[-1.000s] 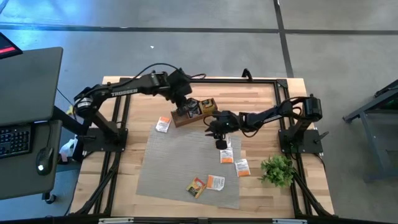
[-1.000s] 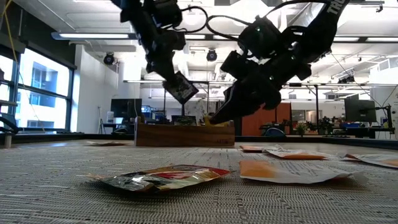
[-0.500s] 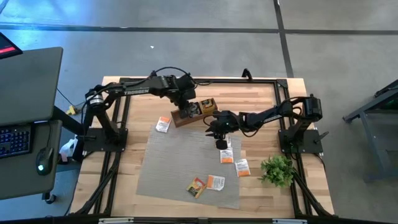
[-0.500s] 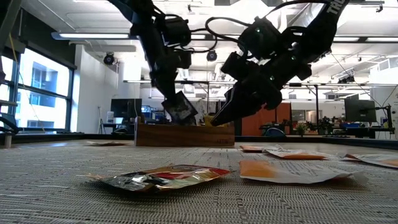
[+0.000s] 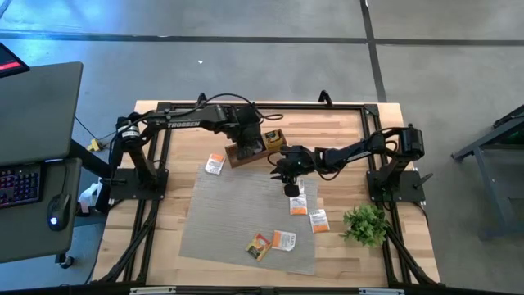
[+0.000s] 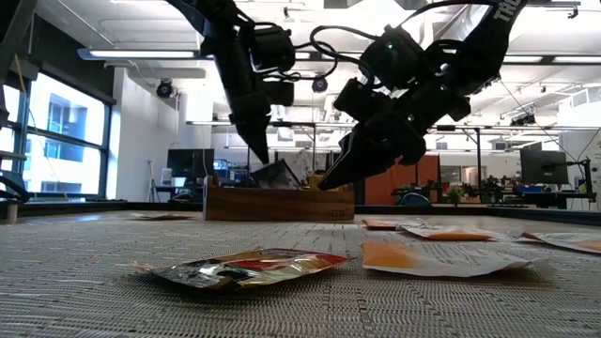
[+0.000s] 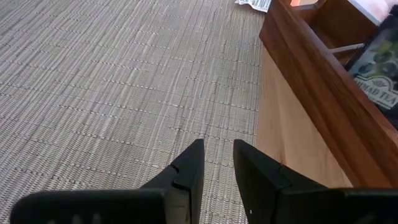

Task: Pick & Place Tea
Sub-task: Put the violet tea bag into the middle section of the wooden organizer

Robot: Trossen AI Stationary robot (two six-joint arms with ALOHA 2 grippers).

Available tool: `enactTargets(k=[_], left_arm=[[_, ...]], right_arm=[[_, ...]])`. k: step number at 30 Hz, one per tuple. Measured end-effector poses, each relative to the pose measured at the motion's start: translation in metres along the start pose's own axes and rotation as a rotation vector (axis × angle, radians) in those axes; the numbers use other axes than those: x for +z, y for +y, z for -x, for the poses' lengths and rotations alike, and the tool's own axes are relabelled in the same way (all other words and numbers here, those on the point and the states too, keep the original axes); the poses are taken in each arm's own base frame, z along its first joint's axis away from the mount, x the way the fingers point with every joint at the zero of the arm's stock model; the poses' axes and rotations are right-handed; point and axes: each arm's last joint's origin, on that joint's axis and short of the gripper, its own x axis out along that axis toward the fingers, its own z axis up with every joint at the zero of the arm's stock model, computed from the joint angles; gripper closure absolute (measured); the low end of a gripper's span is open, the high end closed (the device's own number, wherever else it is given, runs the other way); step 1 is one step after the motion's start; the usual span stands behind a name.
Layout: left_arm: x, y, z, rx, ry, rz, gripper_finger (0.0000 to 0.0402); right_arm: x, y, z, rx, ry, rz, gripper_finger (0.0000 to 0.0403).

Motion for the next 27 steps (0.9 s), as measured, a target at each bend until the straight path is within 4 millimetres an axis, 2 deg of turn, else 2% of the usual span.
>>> enactTargets(k=[6,13,16,20,22,27], left_arm=[[0.006,0.002,0.000,0.021,-0.057,0.004,0.0291],[0.006,-0.001,0.004,0.017,-0.062,0.068,0.0294],[0.002,-0.001,0.020,0.037,-0.057,0.141,0.0310],[-0.010,0.001,0.044,0.150,0.001,0.248,0.0347],[-0.018,0.001,0.062,0.174,0.004,0.273,0.0367],[-0.027,-0.008,0.110,0.177,-0.141,0.269,0.0399]], right_arm=[[0.000,0.000,0.000,0.000,0.000,-0.012,0.0320],[0.002,-0.002,0.000,-0.057,-0.014,-0.012,0.0320],[0.005,-0.005,0.000,-0.146,-0.043,-0.027,0.0320],[0.010,-0.009,0.002,-0.261,-0.093,-0.070,0.0320],[0.013,-0.011,0.002,-0.309,-0.126,-0.096,0.0320],[0.021,-0.015,0.004,-0.343,-0.224,-0.155,0.0330]])
